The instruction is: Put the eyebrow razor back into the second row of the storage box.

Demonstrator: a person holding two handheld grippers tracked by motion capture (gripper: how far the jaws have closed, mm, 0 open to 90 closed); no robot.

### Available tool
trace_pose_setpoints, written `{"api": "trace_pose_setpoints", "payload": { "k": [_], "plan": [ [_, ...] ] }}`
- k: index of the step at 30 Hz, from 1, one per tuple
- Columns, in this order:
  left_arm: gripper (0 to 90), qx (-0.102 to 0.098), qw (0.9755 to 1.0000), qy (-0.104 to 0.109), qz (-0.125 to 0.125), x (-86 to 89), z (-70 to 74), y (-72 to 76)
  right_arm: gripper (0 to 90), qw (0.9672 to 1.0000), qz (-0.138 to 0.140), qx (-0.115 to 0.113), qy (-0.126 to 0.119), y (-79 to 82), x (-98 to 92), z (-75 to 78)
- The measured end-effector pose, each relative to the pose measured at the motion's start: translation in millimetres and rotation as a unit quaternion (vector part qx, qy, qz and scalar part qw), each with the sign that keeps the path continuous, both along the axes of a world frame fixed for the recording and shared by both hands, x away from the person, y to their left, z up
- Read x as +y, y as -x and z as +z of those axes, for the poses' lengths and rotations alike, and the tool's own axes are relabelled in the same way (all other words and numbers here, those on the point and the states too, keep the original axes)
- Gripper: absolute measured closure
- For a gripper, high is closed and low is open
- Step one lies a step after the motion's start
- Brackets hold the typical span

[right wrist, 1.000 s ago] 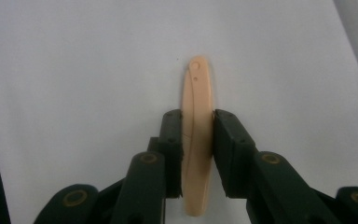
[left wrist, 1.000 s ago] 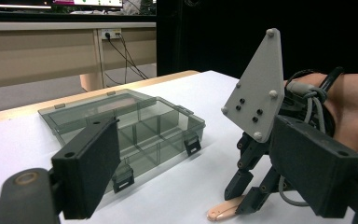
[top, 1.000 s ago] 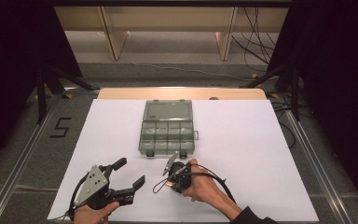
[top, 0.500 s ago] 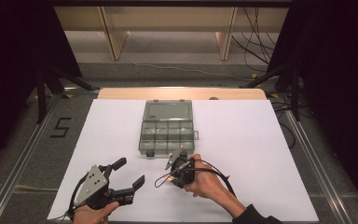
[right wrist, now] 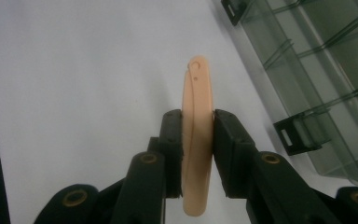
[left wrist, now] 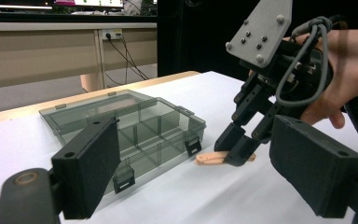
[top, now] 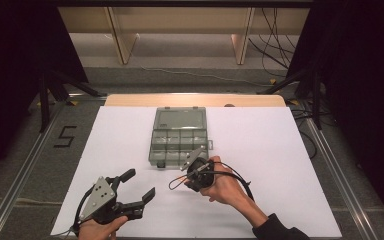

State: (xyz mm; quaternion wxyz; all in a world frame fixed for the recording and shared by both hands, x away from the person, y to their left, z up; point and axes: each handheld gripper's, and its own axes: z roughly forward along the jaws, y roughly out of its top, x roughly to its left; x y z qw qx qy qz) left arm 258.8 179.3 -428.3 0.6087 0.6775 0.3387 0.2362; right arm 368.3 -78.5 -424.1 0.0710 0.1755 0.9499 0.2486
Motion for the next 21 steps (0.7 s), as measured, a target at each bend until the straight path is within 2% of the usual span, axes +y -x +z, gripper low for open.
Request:
{"api": "trace_pose_setpoints", "payload": {
  "k": [11,21],
  "plan": [
    [16.0,0.000,1.0000,-0.001,-0.001,-0.1,-0.2,-0.1,74.2,0.9999,-0.006,-0.008,-0.005,-12.1,-1.7,9.6],
    [16.0,0.000,1.0000,-0.001,-0.001,0.0,-0.3,-0.3,74.2,0.9995,-0.014,-0.027,-0.004,-25.1,-2.5,25.5]
  ]
}}
